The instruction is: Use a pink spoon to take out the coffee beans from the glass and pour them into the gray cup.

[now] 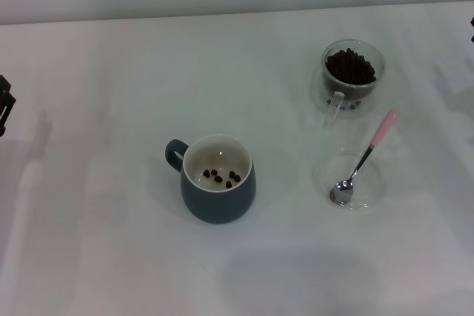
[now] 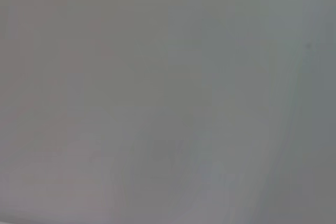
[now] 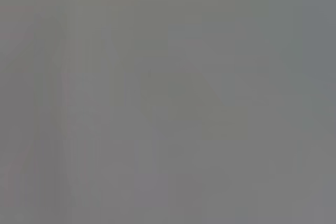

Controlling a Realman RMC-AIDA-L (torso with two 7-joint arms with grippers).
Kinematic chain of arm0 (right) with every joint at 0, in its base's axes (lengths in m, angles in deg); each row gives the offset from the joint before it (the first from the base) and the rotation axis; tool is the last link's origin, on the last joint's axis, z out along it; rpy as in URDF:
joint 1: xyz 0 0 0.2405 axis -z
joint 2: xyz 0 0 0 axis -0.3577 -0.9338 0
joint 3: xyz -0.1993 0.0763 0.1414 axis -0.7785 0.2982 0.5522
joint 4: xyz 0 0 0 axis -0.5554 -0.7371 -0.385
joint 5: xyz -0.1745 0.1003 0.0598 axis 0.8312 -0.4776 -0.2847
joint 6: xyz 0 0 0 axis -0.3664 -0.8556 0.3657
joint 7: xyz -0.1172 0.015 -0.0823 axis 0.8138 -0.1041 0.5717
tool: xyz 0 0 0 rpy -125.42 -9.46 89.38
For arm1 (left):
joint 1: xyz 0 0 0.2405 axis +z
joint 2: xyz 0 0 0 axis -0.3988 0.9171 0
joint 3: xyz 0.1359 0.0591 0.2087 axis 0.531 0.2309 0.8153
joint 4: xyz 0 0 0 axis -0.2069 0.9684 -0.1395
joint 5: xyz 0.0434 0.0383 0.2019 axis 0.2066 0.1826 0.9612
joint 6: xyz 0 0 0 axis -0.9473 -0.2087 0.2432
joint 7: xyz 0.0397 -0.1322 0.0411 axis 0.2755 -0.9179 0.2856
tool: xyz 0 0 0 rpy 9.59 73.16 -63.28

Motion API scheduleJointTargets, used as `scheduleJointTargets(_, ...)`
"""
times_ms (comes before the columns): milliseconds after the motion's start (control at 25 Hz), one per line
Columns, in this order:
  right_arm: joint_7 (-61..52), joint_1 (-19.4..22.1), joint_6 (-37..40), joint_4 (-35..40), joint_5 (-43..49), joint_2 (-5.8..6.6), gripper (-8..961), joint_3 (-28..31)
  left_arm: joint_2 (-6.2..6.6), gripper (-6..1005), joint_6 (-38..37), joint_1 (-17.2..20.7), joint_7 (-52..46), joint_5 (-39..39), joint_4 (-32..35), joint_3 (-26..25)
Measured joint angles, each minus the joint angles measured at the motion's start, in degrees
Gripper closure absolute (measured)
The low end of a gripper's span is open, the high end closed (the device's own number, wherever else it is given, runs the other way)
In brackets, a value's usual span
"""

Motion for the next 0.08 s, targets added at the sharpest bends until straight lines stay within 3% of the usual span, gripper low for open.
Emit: scheduleJointTargets(80,-0.03,0.00,0.94,-0.07,-0.11,0.00,278,0.02,0.00,198,0.00,0.00,0.00,0.00,0.00,0.00)
